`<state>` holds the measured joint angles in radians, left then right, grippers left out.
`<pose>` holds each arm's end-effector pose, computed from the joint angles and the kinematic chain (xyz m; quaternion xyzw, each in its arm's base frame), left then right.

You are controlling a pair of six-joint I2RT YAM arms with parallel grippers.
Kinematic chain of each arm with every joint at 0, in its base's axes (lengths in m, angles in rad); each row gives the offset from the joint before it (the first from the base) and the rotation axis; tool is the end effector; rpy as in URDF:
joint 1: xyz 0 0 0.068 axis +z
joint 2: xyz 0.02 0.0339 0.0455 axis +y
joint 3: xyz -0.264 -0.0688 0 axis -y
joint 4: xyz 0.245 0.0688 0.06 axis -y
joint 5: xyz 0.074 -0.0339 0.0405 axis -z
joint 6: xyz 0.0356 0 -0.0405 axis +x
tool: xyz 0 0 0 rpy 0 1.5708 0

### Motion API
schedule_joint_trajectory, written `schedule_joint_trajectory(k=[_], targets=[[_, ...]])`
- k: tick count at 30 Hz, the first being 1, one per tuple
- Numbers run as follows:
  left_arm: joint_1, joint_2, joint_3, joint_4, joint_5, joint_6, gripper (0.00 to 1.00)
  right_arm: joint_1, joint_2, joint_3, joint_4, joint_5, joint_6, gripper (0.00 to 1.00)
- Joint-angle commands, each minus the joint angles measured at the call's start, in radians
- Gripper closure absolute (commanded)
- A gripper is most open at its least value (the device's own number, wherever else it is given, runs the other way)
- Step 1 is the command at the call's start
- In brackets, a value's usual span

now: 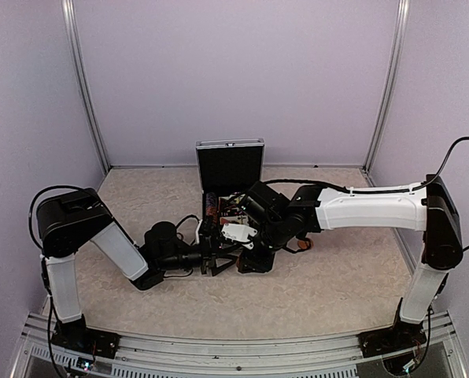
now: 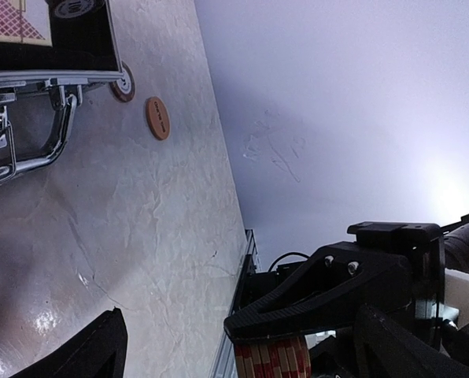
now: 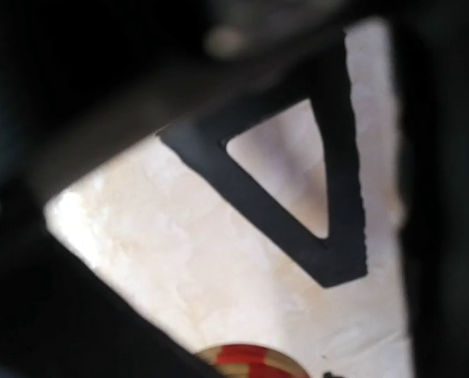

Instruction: Pack up texas hold em set

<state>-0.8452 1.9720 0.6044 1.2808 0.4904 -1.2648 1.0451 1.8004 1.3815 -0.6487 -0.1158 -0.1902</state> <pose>0.2106 -0.2627 0.1195 0.0115 0.7336 -0.6585 0.1677 0.1877 0.3317 0.2299 -0.5717 0.7799 0.1540 0.2029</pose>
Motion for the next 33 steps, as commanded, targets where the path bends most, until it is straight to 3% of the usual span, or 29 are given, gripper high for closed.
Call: schedule_joint_trajectory(k=[1, 10, 23, 33], targets=[[-0.009, -0.012, 0.019, -0.039, 0.022, 0.045, 0.01, 0.009, -0.018, 0.005, 0.005, -0.003, -0.005, 1.00], [-0.026, -0.018, 0.065, -0.133, 0.048, 0.106, 0.07, 0.009, -0.012, 0.015, -0.002, 0.032, -0.005, 1.00], [-0.022, -0.013, 0.026, -0.031, 0.074, 0.078, 0.12, 0.007, -0.031, 0.006, 0.007, 0.039, -0.006, 1.00], [-0.025, -0.031, 0.026, -0.066, 0.101, 0.103, 0.15, 0.002, -0.027, 0.004, 0.009, 0.048, -0.006, 1.00]])
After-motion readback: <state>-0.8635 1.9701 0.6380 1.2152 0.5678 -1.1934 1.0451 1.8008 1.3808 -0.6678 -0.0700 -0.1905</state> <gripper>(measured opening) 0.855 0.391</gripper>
